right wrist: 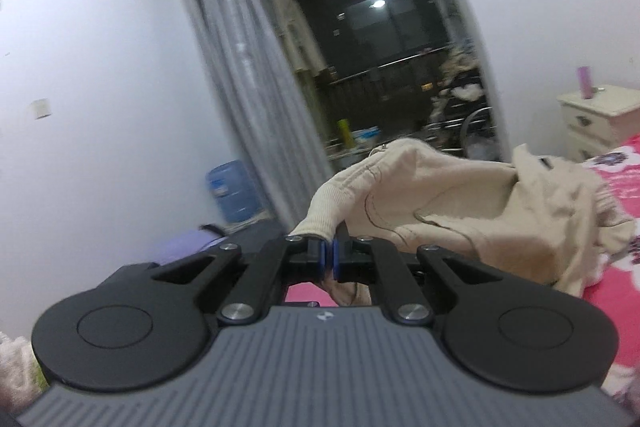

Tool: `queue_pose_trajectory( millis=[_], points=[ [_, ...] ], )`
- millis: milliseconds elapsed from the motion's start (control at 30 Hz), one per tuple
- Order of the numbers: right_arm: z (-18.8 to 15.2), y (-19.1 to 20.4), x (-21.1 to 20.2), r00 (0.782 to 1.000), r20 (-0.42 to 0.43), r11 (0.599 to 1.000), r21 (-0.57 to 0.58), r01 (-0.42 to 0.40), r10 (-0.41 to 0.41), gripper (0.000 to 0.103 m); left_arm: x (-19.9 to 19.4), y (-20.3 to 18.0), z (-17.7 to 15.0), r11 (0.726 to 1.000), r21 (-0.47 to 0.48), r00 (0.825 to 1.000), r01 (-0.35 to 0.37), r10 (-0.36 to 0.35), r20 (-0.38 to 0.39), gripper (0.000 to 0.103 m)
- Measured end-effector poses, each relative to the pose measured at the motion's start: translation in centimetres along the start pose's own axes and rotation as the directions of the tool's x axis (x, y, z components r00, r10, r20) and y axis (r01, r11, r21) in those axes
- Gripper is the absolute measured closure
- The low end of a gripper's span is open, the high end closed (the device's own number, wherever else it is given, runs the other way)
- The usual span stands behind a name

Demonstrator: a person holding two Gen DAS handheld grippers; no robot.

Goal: Fold clothes

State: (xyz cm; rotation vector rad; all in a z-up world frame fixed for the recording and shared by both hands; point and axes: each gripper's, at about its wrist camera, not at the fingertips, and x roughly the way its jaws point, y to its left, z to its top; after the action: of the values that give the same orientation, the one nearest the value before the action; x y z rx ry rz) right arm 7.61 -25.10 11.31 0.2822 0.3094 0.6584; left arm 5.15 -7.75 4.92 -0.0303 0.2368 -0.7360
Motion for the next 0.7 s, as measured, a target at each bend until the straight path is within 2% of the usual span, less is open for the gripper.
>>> queue_pose_trajectory(
  millis=[133,233,333,400,467,500,533,567,700],
  points=[
    [-1.0,4.6,0.5,0.993,-0.048,0.994,-0.011,-0.105,0.104,0.101,-6.7,1.4,-0.6,0.999,-0.033,1.000,-0.022,0.022,-0.008,0.102],
    [-2.4,7.0,1.9,0.978,-0.097,0.983,0.017,-0.182,0.183,0.101,-11.0,2.5,-1.8,0.996,-0.059,0.997,-0.070,0.068,-0.032,0.102],
    [-4.2,8.4,3.9,0.962,-0.143,0.972,0.066,-0.225,0.232,0.101,-14.0,3.8,-4.4,0.986,-0.103,0.989,-0.134,0.127,-0.072,0.100],
    [-5.9,8.5,5.5,0.953,-0.170,0.966,0.106,-0.235,0.250,0.101,-15.0,5.1,-6.5,0.973,-0.152,0.980,-0.172,0.155,-0.121,0.094],
    [-7.6,7.7,7.3,0.946,-0.196,0.959,0.172,-0.225,0.258,0.101,-15.5,6.2,-8.8,0.959,-0.179,0.966,-0.220,0.189,-0.174,0.078],
    [-8.4,7.0,8.0,0.945,-0.207,0.955,0.210,-0.211,0.255,0.101,-15.7,6.7,-9.9,0.952,-0.189,0.958,-0.242,0.204,-0.202,0.075],
    [-9.1,6.3,8.6,0.945,-0.214,0.950,0.244,-0.196,0.249,0.101,-15.8,7.2,-11.1,0.946,-0.199,0.950,-0.258,0.210,-0.233,0.067],
    [-9.7,5.6,8.8,0.947,-0.211,0.945,0.273,-0.179,0.241,0.101,-15.5,7.5,-12.4,0.943,-0.207,0.942,-0.259,0.199,-0.270,0.057],
    [-11.0,3.6,7.2,0.969,-0.136,0.914,0.382,-0.140,0.205,0.101,-13.8,8.1,-16.3,0.946,-0.211,0.919,-0.245,0.158,-0.362,0.042]
  ],
)
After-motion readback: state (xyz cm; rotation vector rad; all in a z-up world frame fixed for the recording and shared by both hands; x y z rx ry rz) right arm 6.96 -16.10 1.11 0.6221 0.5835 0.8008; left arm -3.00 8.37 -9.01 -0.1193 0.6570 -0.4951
